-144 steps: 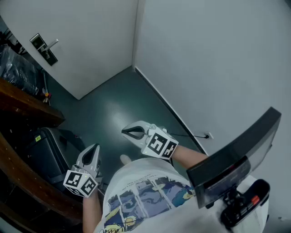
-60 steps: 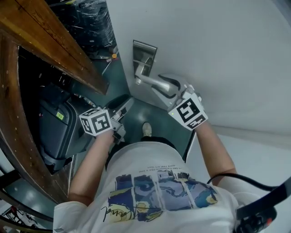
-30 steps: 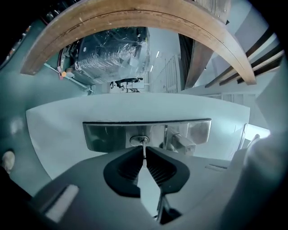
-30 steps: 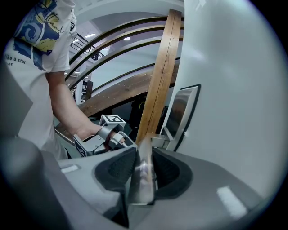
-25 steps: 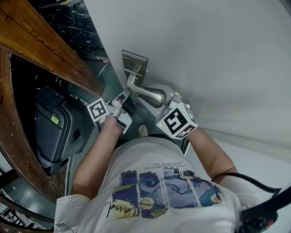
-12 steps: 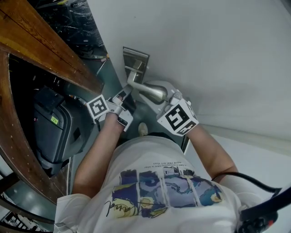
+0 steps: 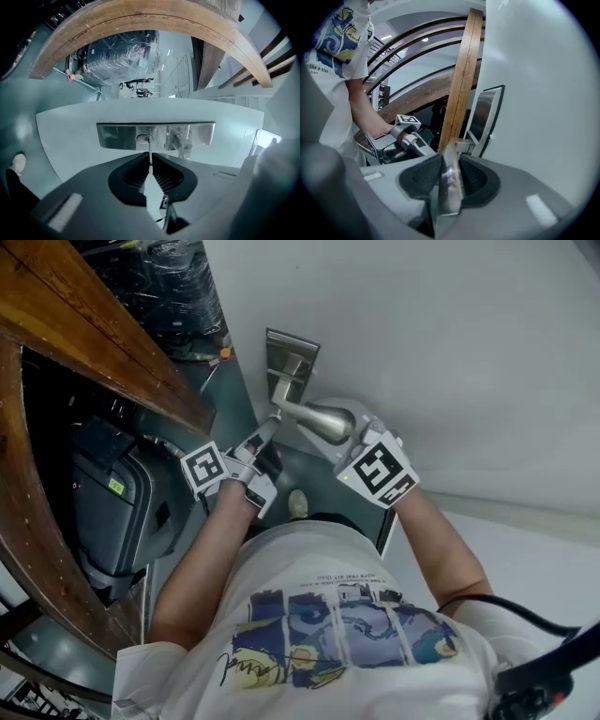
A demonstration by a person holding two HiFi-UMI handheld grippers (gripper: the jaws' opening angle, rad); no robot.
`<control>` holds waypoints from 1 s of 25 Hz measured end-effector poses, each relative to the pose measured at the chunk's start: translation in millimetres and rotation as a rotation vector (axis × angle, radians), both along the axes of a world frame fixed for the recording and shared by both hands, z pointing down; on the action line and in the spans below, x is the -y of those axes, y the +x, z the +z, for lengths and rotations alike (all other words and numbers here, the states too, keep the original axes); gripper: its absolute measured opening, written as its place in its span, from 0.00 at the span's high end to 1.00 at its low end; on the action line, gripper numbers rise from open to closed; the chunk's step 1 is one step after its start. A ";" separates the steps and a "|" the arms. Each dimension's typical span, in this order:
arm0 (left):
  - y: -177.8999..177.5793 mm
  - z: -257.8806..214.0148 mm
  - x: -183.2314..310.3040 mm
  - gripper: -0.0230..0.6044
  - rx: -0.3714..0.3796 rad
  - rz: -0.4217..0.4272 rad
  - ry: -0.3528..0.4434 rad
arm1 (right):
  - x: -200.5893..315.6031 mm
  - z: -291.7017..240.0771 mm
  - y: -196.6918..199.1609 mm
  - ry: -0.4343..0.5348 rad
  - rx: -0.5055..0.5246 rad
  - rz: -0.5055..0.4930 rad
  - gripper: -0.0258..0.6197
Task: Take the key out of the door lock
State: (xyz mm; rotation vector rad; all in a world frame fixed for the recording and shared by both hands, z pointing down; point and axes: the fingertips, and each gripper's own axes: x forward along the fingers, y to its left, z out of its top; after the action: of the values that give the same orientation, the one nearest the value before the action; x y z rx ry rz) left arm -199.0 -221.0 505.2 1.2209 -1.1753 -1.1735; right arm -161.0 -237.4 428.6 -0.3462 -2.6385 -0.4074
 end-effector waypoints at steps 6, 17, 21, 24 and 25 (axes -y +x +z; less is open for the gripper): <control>2.8 -5.2 -19.7 0.93 0.015 0.022 0.001 | 2.2 1.9 -0.5 0.001 -0.008 0.014 0.78; -4.6 -28.1 -63.4 0.92 0.103 0.090 0.028 | 19.0 -9.1 23.1 -0.003 0.009 0.162 0.73; -5.4 -32.4 -83.8 0.92 0.142 0.106 0.013 | 22.0 -14.5 43.4 -0.022 0.057 0.291 0.73; -8.8 -43.0 -90.6 0.92 0.198 0.132 0.011 | 29.7 -25.4 60.6 -0.019 0.094 0.407 0.73; -9.3 -47.5 -92.7 0.93 0.210 0.139 0.016 | 29.6 -27.3 65.7 -0.013 0.100 0.435 0.73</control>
State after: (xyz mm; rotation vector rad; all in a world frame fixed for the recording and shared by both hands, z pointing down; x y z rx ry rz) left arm -208.4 -128.3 457.7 1.4409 -1.2145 -0.9706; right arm -95.2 -267.0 401.3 0.2504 -2.7118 -0.2677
